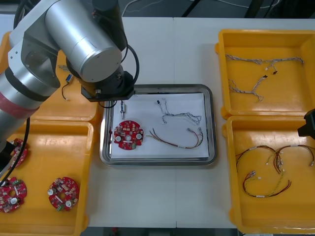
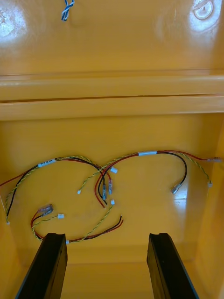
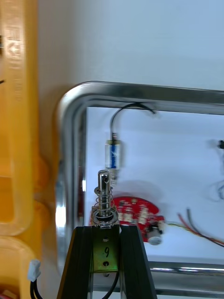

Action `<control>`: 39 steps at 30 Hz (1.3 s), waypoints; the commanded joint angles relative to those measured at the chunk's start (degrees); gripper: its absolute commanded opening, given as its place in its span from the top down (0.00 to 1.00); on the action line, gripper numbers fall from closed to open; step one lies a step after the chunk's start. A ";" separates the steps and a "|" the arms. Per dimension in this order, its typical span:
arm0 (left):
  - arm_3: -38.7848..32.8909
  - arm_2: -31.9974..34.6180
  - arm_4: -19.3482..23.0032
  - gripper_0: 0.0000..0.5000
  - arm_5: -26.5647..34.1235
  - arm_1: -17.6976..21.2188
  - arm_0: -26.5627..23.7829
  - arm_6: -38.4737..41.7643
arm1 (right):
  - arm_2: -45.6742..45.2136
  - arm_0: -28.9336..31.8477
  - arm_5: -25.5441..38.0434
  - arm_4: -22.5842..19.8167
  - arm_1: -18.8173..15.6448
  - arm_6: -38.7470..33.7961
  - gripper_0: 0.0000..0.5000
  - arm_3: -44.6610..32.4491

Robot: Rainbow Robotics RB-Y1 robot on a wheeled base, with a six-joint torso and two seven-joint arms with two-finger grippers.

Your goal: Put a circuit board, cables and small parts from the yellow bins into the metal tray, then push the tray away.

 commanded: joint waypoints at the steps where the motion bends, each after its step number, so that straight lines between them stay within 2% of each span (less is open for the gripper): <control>1: 1.61 0.11 0.43 1.00 -1.11 -4.63 -4.14 -1.06 | -1.73 0.65 -0.40 -0.15 -2.32 -1.28 0.00 -1.38; 4: 2.13 -1.21 -1.42 1.00 -3.04 -6.13 -4.23 -1.06 | -1.73 0.65 -0.40 -0.15 -2.32 -1.28 0.00 -1.38; 11: 5.91 -2.62 -2.56 1.00 -6.03 -8.41 -4.40 -3.87 | -1.73 0.65 -0.40 -0.15 -2.32 -1.28 0.00 -1.38; 28: 19.19 -3.76 -5.20 1.00 -13.15 -11.57 -4.49 -10.55 | -1.73 0.65 -0.40 -0.15 -2.32 -1.28 0.00 -1.38; 39: 23.32 -5.60 -6.95 1.00 -15.52 -12.54 -4.40 -11.78 | -1.73 0.65 -0.40 -0.15 -2.32 -1.28 0.00 -1.38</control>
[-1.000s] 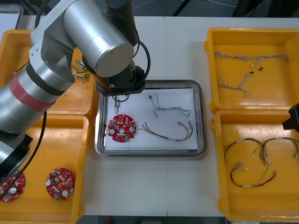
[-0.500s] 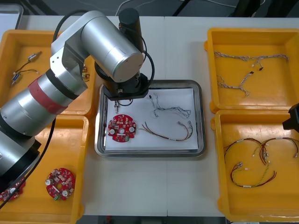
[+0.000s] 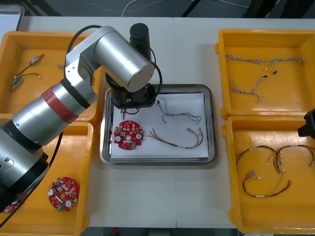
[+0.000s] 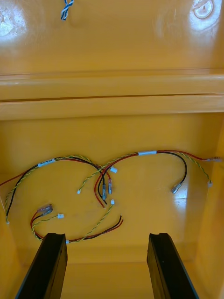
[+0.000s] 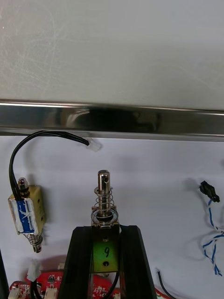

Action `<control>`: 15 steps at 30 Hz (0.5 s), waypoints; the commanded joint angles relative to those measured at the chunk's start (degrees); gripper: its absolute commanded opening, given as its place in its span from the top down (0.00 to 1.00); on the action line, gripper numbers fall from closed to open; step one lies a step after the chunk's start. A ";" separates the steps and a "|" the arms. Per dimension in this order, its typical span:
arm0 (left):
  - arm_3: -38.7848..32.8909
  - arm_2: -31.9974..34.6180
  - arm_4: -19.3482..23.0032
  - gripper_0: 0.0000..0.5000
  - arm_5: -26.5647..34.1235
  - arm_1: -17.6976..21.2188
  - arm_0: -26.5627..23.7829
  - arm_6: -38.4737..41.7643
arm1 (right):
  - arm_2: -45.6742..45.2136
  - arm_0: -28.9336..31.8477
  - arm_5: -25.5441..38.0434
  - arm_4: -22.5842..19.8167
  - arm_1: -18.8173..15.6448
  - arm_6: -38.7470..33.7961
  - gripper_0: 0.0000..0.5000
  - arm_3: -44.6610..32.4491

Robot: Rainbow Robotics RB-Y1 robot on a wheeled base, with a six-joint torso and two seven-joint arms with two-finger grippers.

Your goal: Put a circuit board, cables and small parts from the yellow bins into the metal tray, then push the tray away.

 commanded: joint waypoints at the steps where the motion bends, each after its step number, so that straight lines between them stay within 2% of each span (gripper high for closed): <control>1: 0.54 -1.36 -0.88 1.00 -0.69 -1.63 -2.93 -4.97 | -1.72 0.61 -0.40 -0.15 -2.32 -1.28 0.00 -1.37; 14: 2.21 -2.06 -1.23 1.00 -3.41 -1.63 -2.76 -5.23 | -1.72 0.61 -0.40 -0.15 -2.32 -1.28 0.00 -1.37; 15: 2.21 -2.15 -1.23 0.95 -3.41 -1.63 -2.76 -5.15 | -1.72 0.61 -0.40 -0.15 -2.32 -1.28 0.00 -1.37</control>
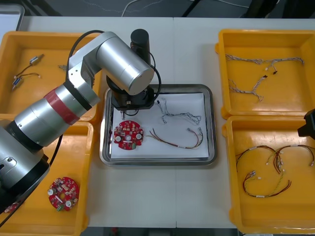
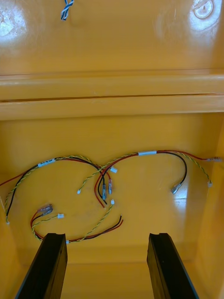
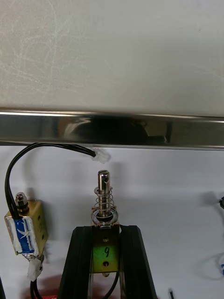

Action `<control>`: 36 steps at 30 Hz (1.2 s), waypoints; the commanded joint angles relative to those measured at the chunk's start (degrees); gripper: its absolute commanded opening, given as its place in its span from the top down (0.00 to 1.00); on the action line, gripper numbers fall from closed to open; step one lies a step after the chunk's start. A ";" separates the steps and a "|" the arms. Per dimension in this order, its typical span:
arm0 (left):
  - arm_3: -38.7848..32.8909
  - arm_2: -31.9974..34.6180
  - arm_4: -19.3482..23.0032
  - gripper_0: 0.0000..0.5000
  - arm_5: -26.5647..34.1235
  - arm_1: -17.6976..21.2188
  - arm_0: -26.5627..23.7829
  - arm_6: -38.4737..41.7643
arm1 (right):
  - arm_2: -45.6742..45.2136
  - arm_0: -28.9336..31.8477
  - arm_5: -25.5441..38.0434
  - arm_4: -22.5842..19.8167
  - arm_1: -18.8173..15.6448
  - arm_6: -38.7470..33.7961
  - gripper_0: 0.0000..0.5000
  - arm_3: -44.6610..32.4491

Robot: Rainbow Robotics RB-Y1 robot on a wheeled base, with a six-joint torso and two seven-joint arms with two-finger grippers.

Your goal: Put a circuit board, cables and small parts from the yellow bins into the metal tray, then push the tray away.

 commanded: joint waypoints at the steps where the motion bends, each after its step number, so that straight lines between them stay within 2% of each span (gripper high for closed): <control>1: -0.49 -1.06 -0.60 0.84 -0.88 -1.40 -2.84 -4.18 | -1.72 0.60 -0.40 -0.15 -2.32 -1.28 0.00 -1.36; 2: -0.49 -1.06 -0.86 0.45 -0.88 -1.40 -2.84 -4.18 | -1.72 0.60 -0.40 -0.15 -2.32 -1.28 0.00 -1.36; 3: -0.49 -1.06 -0.86 0.45 -0.88 -1.40 -2.84 -4.18 | -1.72 0.60 -0.40 -0.15 -2.32 -1.28 0.00 -1.36; 4: -0.57 -1.06 -0.95 0.19 -0.79 -1.40 -2.75 -4.10 | -1.72 0.60 -0.40 -0.15 -2.32 -1.28 0.00 -1.36; 6: -0.84 -1.06 -1.04 0.10 -0.88 -1.40 -2.84 -4.01 | -1.72 0.60 -0.40 -0.15 -2.32 -1.28 0.00 -1.36; 10: -1.80 -0.80 -1.21 0.01 -0.53 -1.40 -2.75 -3.74 | -1.72 0.60 -0.40 -0.15 -2.32 -1.28 0.00 -1.36; 12: -2.16 -0.71 -1.13 0.01 -0.26 -1.40 -2.75 -3.66 | -1.72 0.60 -0.40 -0.15 -2.32 -1.28 0.00 -1.36; 18: -8.22 3.15 -0.51 0.01 7.03 -1.05 -2.84 -3.66 | -1.72 0.60 -0.40 -0.15 -2.32 -1.28 0.00 -1.36; 21: -11.56 5.70 1.42 0.01 10.72 -0.17 -2.84 -3.83 | -1.72 0.60 -0.40 -0.15 -2.32 -1.28 0.00 -1.36; 28: -18.94 10.01 5.64 0.01 17.93 3.88 -2.75 -4.80 | -1.72 0.60 -0.40 -0.15 -2.32 -1.28 0.00 -1.36; 30: -21.84 11.77 7.66 0.01 21.23 6.16 -2.75 -5.50 | -1.72 0.60 -0.40 -0.15 -2.32 -1.28 0.00 -1.36; 36: -25.09 14.14 10.56 0.01 21.23 10.73 -2.66 -10.07 | -1.72 0.60 -0.40 -0.15 -2.32 -1.28 0.00 -1.36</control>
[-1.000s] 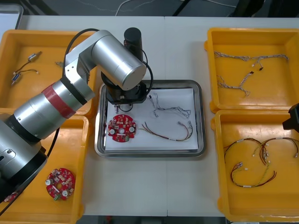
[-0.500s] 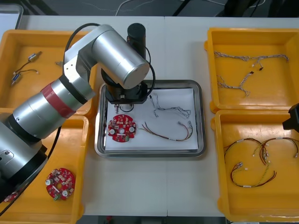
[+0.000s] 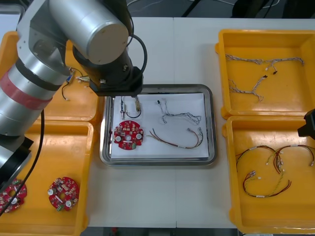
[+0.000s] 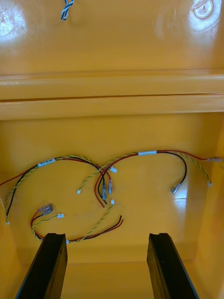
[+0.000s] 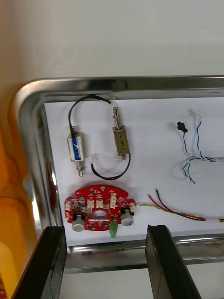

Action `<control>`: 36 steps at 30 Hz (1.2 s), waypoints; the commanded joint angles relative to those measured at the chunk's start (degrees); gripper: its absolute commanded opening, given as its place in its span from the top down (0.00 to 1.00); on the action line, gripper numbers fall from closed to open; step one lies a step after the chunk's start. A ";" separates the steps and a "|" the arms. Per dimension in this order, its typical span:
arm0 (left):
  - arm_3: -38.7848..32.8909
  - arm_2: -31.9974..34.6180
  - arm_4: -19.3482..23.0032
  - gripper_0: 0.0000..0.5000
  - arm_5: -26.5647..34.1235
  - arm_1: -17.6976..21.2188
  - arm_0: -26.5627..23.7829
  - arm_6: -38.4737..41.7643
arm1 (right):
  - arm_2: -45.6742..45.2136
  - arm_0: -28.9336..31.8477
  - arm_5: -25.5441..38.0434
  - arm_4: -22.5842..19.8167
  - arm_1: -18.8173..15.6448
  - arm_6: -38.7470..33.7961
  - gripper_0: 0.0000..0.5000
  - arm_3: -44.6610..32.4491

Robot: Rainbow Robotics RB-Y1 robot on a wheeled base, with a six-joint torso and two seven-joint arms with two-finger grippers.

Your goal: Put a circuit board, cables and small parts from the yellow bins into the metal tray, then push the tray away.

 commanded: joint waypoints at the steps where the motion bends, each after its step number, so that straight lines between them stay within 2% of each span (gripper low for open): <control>1: -3.28 3.16 2.77 0.01 0.61 5.30 -2.62 -9.43 | -0.67 0.75 -1.01 -0.94 -1.71 -1.01 0.00 -1.86; 4: -3.89 5.26 5.67 0.01 0.61 8.03 -1.39 -11.45 | 0.12 0.05 -1.62 -2.17 -1.71 -0.57 0.00 -1.69; 7: -6.97 8.52 8.22 0.01 0.61 11.72 1.78 -11.98 | 3.20 -1.44 -4.09 -4.46 -3.64 -0.31 0.00 -3.36; 13: -13.47 13.88 13.93 0.01 0.61 20.59 9.16 -13.21 | 11.46 -4.78 -6.99 -2.26 -4.52 -0.31 0.00 -7.84; 16: -16.20 18.45 18.07 0.01 0.61 26.39 14.17 -15.85 | 17.53 -9.44 -7.07 -2.08 -4.43 -0.31 0.00 -8.81; 18: -16.99 21.79 20.09 0.01 0.61 28.59 17.25 -17.43 | 20.43 -11.64 -7.25 -2.08 -4.43 -0.22 0.00 -9.33; 22: -17.17 32.25 23.78 0.01 0.61 30.17 24.89 -21.82 | 26.31 -16.21 -8.57 -2.17 -4.26 -0.22 0.00 -9.51; 26: -17.17 39.98 24.13 0.00 0.61 30.97 31.40 -27.71 | 31.50 -19.99 -10.59 -2.00 -4.17 0.13 0.00 -9.51; 29: -17.17 41.65 23.34 0.00 0.61 31.93 33.59 -29.73 | 34.58 -22.36 -11.47 -1.65 -3.47 0.39 0.00 -9.42; 34: -17.17 43.06 21.67 0.00 -0.15 32.37 36.67 -29.82 | 38.71 -26.84 -11.56 -2.00 0.31 1.98 0.00 -7.05; 36: -17.17 42.97 20.70 0.00 -0.85 32.28 37.20 -29.91 | 40.20 -28.69 -11.38 -1.91 1.72 4.70 0.00 -5.91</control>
